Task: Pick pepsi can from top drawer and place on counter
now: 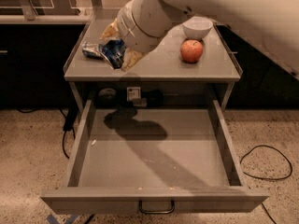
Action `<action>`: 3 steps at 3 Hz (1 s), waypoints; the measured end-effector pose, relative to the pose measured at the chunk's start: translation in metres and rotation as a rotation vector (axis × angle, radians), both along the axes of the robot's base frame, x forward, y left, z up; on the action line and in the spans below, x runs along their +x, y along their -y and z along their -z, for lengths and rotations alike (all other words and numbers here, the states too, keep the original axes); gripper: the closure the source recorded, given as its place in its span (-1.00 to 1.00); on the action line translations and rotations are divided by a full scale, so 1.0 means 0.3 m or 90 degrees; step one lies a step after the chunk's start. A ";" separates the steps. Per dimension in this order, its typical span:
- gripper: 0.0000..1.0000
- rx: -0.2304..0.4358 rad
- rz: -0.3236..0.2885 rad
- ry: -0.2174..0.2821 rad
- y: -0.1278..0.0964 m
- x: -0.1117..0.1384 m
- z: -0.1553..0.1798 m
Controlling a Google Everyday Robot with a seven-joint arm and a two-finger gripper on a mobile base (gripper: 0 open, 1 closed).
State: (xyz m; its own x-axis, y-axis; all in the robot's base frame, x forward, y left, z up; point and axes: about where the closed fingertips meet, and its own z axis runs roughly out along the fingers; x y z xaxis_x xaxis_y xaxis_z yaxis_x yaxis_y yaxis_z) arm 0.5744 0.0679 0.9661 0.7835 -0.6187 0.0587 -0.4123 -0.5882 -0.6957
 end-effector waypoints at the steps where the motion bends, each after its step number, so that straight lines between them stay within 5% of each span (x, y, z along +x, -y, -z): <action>1: 1.00 -0.007 -0.023 0.023 -0.047 0.129 -0.078; 3: 1.00 0.014 -0.037 0.004 -0.056 0.233 0.044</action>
Offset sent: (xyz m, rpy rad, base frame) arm 0.0322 0.0086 0.0152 -0.0212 -0.0232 0.0256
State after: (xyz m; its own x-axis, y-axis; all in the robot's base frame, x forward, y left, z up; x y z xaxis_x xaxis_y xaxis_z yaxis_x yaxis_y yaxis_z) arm 0.6444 0.0848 0.9530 0.8181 -0.5728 0.0514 -0.3728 -0.5963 -0.7110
